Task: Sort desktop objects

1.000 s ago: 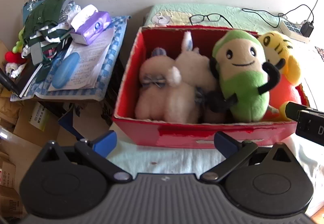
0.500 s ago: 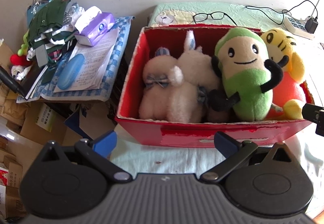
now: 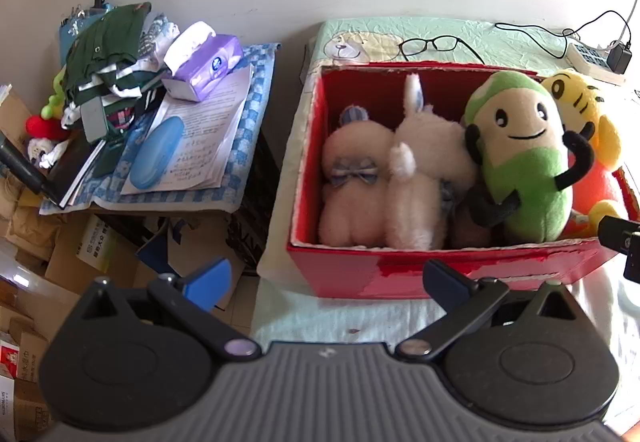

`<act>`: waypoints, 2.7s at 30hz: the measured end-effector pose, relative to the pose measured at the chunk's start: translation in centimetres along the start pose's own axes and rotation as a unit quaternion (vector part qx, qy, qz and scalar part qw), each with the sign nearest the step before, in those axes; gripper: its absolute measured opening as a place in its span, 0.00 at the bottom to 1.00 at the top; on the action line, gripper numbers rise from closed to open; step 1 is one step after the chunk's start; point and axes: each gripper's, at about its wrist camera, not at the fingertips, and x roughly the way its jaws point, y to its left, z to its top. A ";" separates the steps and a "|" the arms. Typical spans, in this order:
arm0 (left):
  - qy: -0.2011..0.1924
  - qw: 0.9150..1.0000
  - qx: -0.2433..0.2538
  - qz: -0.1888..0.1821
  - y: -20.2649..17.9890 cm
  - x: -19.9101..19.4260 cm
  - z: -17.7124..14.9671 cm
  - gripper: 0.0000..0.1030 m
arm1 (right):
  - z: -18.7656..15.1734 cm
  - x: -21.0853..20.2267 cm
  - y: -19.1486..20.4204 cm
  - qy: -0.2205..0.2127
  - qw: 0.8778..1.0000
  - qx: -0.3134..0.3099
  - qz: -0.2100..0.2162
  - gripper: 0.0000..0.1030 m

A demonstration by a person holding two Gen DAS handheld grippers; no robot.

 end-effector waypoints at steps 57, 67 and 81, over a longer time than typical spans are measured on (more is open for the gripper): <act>0.026 0.999 0.020 -0.016 0.5 1.7 0.5 0.99 | -1.1 0.5 0.7 0.001 0.999 0.045 0.007 0.85; 0.035 0.999 0.014 -0.017 1.1 2.0 -0.7 0.99 | -1.8 0.3 2.3 0.009 1.000 0.020 0.005 0.85; 0.019 1.000 0.006 -0.014 1.9 0.9 -0.4 0.99 | -1.7 0.2 2.5 0.010 1.000 0.020 0.007 0.85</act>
